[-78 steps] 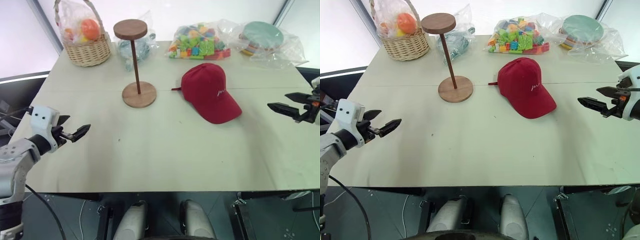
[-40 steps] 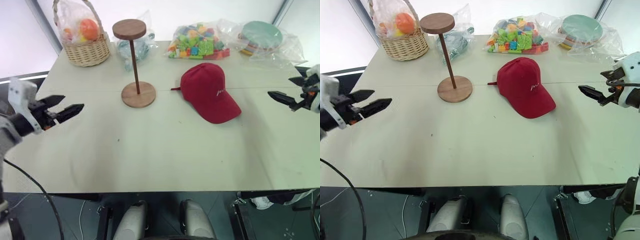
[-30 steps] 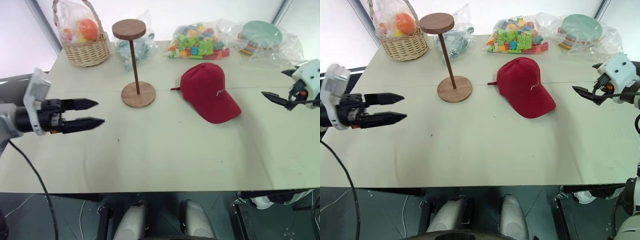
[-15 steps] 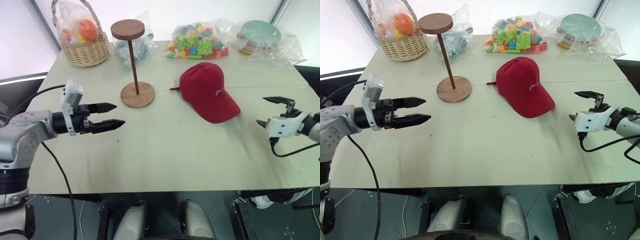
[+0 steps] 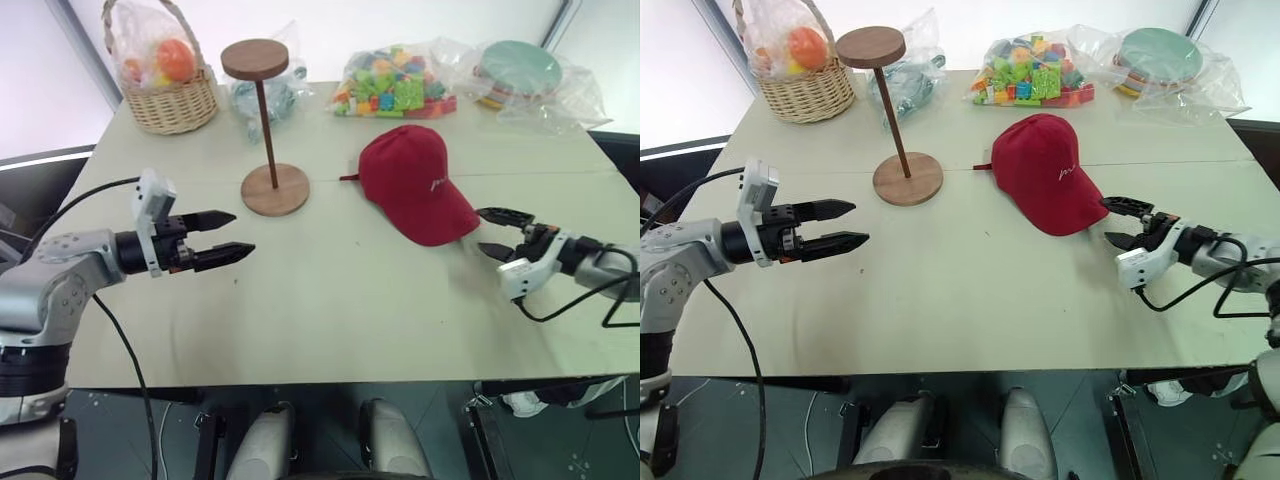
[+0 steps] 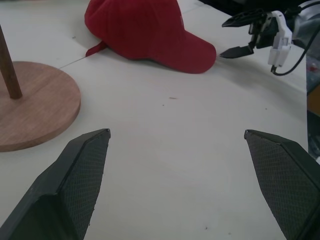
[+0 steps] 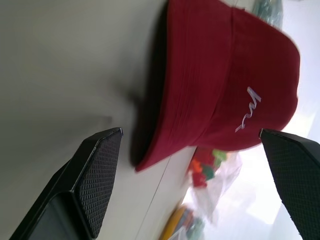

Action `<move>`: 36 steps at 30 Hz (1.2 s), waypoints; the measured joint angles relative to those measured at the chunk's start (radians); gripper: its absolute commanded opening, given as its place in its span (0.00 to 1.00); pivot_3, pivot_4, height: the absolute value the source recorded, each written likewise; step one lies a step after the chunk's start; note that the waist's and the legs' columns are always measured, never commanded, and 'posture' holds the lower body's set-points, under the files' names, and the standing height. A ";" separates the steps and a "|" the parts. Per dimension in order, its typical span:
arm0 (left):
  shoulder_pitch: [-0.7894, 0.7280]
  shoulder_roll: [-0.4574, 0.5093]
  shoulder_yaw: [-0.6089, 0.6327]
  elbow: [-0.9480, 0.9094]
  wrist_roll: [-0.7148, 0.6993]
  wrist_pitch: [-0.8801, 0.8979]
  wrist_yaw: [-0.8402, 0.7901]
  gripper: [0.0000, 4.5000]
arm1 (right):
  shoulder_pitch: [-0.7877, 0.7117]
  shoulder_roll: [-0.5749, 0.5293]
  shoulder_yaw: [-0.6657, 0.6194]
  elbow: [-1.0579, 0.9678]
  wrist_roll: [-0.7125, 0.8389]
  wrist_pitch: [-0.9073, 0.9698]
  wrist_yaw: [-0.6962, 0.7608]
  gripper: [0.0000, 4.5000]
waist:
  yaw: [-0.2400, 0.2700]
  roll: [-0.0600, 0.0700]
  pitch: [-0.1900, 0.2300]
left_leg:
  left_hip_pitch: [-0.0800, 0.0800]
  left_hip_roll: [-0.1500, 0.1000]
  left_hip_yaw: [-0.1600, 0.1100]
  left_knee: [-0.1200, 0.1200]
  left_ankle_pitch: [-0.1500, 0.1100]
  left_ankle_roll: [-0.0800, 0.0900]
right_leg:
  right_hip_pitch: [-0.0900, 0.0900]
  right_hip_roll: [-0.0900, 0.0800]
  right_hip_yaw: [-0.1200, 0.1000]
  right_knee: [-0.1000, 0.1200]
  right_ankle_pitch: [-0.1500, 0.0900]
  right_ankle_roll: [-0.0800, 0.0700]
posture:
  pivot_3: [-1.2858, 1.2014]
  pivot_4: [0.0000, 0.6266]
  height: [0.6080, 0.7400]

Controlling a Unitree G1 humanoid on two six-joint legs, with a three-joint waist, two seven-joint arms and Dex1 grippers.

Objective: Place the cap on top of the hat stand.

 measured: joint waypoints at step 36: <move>0.058 0.092 0.149 0.023 -0.014 0.014 0.111 1.00 | -0.003 0.179 -0.164 -0.329 0.419 0.403 0.106 0.01 | -0.023 -0.001 0.000 | 0.013 0.002 0.000 -0.006 0.000 -0.001 | 0.010 0.002 0.001 -0.001 -0.001 -0.001 | 0.52 0.24 1.00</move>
